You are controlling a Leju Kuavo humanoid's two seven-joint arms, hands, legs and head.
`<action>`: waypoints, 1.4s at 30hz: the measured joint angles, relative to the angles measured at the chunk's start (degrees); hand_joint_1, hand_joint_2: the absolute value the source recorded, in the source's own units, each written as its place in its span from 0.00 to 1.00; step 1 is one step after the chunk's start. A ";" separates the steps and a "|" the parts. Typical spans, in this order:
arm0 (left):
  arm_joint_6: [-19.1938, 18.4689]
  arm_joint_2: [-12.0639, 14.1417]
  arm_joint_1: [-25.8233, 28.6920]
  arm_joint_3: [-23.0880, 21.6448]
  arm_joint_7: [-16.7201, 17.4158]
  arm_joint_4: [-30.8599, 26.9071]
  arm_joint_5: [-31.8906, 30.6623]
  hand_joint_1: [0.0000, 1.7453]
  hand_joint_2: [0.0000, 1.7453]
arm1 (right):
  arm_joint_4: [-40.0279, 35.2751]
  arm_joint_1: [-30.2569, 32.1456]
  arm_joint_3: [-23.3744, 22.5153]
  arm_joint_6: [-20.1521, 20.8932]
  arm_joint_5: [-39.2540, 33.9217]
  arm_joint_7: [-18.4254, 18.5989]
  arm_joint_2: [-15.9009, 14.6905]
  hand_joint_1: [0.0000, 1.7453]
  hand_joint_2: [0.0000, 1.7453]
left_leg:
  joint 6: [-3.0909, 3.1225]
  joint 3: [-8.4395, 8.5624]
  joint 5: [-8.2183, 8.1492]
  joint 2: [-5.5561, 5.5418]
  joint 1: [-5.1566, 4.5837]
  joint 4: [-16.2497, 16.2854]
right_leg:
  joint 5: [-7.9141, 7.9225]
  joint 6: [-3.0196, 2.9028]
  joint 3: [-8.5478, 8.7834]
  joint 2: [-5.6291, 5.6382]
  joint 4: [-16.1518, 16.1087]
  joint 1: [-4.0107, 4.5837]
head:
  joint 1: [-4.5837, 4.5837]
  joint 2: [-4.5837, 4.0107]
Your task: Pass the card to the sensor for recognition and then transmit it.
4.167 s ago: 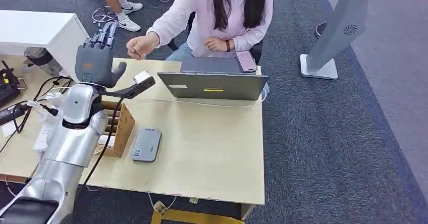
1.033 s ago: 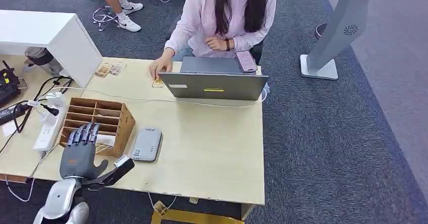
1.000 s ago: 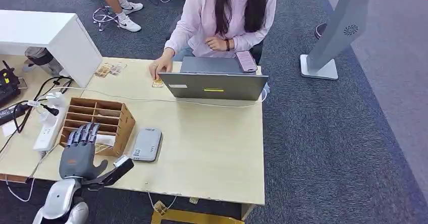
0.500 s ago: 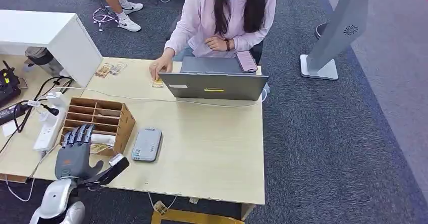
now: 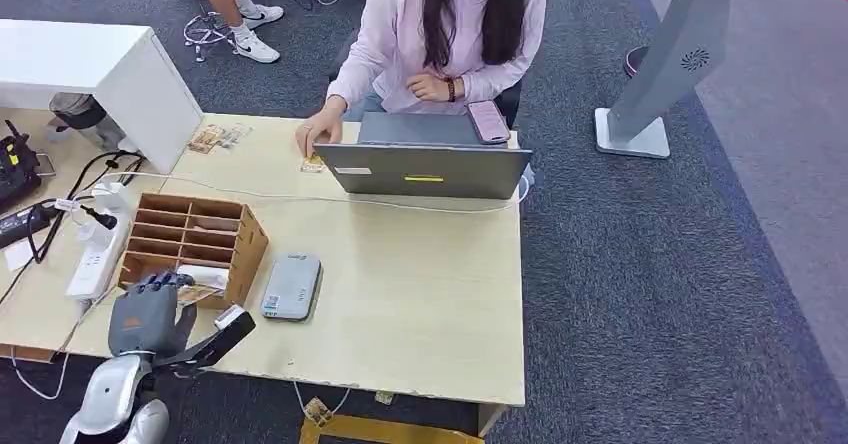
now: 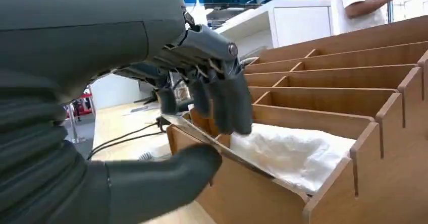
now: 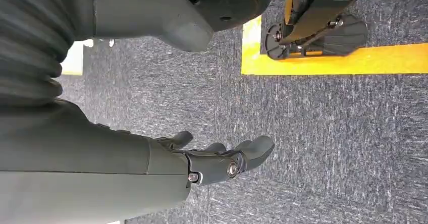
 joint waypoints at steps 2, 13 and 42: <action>0.22 -0.02 -0.07 0.00 -0.06 0.02 0.07 1.00 1.00 | 0.00 0.00 -0.15 0.00 0.00 0.02 0.00 0.00 1.00 | 0.00 0.00 0.00 0.00 0.00 0.00 | 0.00 0.00 0.00 0.00 0.00 0.00 | 0.00 0.00; 1.03 -0.07 -0.38 0.00 -1.25 0.02 1.07 1.00 1.00 | 0.00 0.01 -0.29 -0.37 0.09 -0.50 0.00 0.00 1.00 | 0.00 0.00 0.00 0.00 0.00 0.00 | 0.00 0.00 0.00 0.00 0.00 0.00 | -0.02 0.00; 4.59 -1.99 14.62 -0.83 -9.94 -31.32 9.70 1.00 1.00 | 0.00 0.24 -4.15 -2.25 -1.97 0.07 0.13 0.00 1.00 | -0.01 0.00 -0.02 -0.01 0.00 0.00 | -0.01 0.01 0.00 -0.01 -0.02 0.00 | -0.02 0.00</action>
